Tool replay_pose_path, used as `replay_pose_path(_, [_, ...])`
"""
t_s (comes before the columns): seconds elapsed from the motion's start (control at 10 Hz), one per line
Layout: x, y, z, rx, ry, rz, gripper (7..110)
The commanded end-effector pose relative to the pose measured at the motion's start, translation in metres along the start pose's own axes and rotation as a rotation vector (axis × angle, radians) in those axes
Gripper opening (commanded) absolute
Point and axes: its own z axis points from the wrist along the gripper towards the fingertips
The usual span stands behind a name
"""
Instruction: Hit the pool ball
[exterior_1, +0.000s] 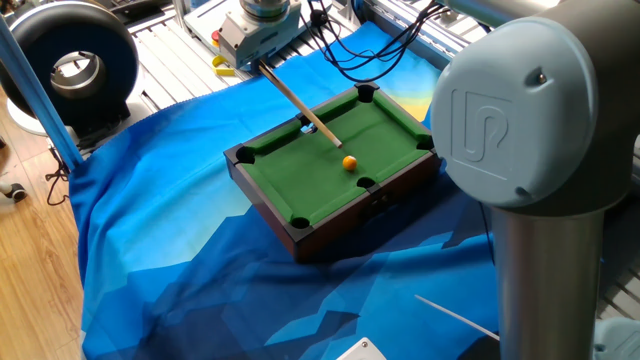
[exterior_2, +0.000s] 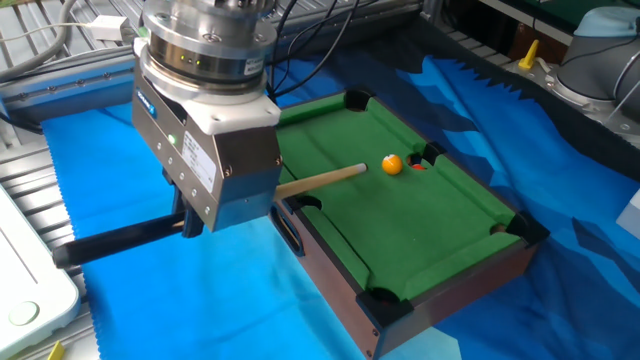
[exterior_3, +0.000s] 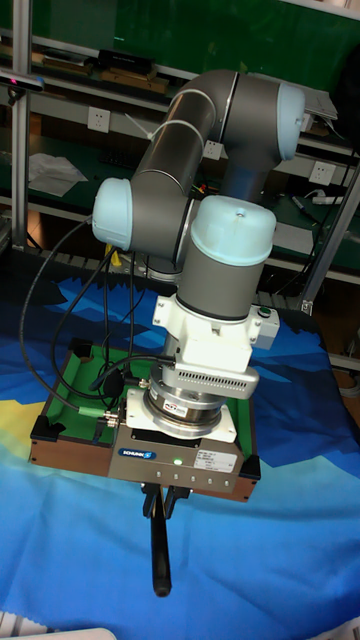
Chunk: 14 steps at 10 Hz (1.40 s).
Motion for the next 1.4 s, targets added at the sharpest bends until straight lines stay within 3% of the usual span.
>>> replay_pose_path(0.0, [-0.0003, -0.0011, -0.0014, -0.006, 0.0, 0.011, 7])
replay_pose_path(1.3, [0.0022, -0.0075, -0.0001, -0.006, 0.007, 0.055, 7])
